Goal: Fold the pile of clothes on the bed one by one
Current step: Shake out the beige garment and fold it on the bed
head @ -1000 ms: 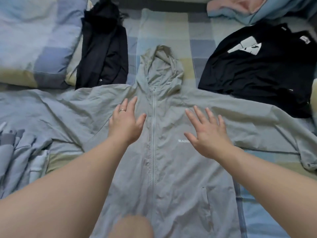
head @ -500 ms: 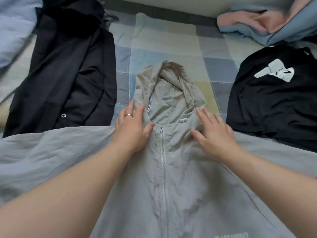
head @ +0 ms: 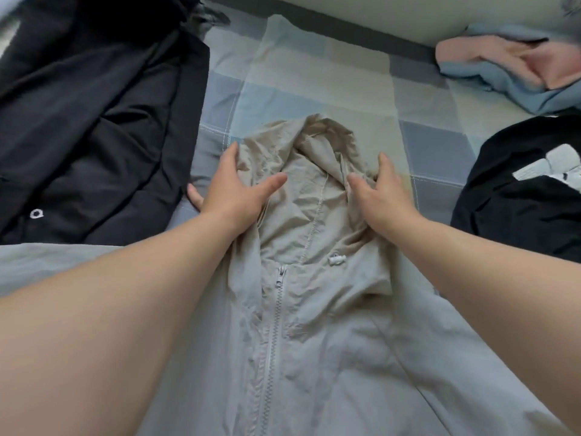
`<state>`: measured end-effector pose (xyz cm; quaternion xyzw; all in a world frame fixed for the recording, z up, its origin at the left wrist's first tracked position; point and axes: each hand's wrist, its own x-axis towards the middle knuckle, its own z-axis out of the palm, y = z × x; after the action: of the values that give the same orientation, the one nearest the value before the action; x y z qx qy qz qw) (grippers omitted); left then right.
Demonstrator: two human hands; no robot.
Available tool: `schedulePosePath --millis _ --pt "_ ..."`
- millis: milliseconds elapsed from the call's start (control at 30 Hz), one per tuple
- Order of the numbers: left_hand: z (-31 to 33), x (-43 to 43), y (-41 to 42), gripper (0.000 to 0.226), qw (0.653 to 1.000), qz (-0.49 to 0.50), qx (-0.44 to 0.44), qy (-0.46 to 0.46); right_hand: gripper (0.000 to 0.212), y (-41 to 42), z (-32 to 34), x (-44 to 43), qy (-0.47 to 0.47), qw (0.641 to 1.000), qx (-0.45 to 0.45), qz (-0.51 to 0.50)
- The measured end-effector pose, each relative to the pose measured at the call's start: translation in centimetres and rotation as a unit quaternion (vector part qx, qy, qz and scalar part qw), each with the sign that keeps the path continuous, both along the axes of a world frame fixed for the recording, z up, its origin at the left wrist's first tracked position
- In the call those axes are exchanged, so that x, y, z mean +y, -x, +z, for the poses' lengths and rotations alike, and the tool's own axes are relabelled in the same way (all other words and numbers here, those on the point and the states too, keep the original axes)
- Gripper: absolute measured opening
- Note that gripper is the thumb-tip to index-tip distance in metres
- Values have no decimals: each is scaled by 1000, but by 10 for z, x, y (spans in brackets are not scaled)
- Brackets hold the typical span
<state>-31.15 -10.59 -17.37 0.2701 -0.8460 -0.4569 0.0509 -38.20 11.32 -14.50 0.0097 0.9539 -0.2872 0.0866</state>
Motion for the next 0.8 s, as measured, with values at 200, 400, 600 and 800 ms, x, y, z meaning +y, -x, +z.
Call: schedulePosePath --millis 200,400,600,800 --pt "8 -6 46 63 996 58 9 -62 72 50 -1 -9 210 965 -105 -120" --pt "-1 -14 54 24 986 13 44 -157 18 52 -9 -6 316 929 -159 -110" --pt "27 -9 35 9 974 10 61 -220 10 30 19 7 368 912 -149 -98" --pt "82 -15 -11 32 975 -5 34 -219 17 -8 76 11 282 956 -28 -71"
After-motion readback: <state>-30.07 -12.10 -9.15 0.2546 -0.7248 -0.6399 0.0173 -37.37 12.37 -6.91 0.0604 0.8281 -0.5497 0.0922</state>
